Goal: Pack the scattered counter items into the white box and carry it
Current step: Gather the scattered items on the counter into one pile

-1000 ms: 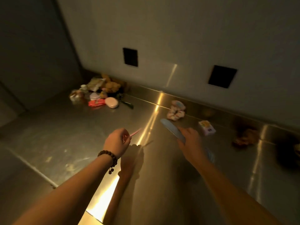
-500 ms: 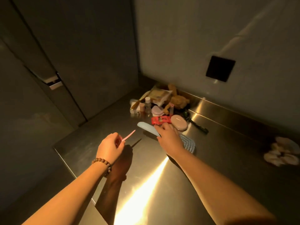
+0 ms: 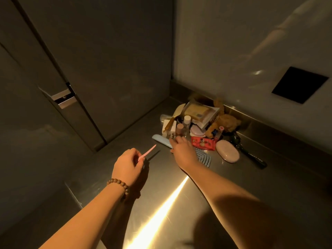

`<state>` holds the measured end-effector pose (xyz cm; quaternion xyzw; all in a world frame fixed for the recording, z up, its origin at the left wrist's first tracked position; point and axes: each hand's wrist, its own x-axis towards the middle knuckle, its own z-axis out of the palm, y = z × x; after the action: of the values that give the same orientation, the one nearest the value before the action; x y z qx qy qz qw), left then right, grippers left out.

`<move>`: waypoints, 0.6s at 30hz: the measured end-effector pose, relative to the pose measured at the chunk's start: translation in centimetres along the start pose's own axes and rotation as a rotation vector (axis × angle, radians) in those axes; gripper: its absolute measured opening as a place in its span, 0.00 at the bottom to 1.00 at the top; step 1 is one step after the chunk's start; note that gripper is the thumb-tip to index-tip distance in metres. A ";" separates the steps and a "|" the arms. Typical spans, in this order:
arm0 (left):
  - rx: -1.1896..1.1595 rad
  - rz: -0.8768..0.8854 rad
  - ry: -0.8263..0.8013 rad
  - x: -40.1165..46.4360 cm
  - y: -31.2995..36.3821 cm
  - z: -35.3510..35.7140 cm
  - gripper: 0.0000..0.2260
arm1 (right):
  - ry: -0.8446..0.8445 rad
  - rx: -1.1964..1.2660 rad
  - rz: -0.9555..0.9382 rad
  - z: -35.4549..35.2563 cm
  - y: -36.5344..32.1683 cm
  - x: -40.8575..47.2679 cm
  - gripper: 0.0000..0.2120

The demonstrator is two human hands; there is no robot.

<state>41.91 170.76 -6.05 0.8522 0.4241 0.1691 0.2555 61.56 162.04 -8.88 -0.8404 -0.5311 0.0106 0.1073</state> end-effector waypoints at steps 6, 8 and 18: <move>-0.010 0.075 -0.020 2.5 1.5 1.1 0.03 | 0.052 0.197 0.091 -1.6 1.1 -0.3 0.25; 0.004 0.134 -0.042 3.6 2.9 2.2 0.02 | 0.140 0.268 0.153 -2.1 2.2 -2.1 0.23; 0.000 0.224 -0.111 6.9 9.2 8.1 0.06 | 0.132 0.377 0.411 -2.6 8.0 -9.7 0.22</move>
<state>55.88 169.34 -6.84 0.9022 0.3116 0.1491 0.2582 64.75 149.58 -8.76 -0.8945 -0.3303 0.0759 0.2916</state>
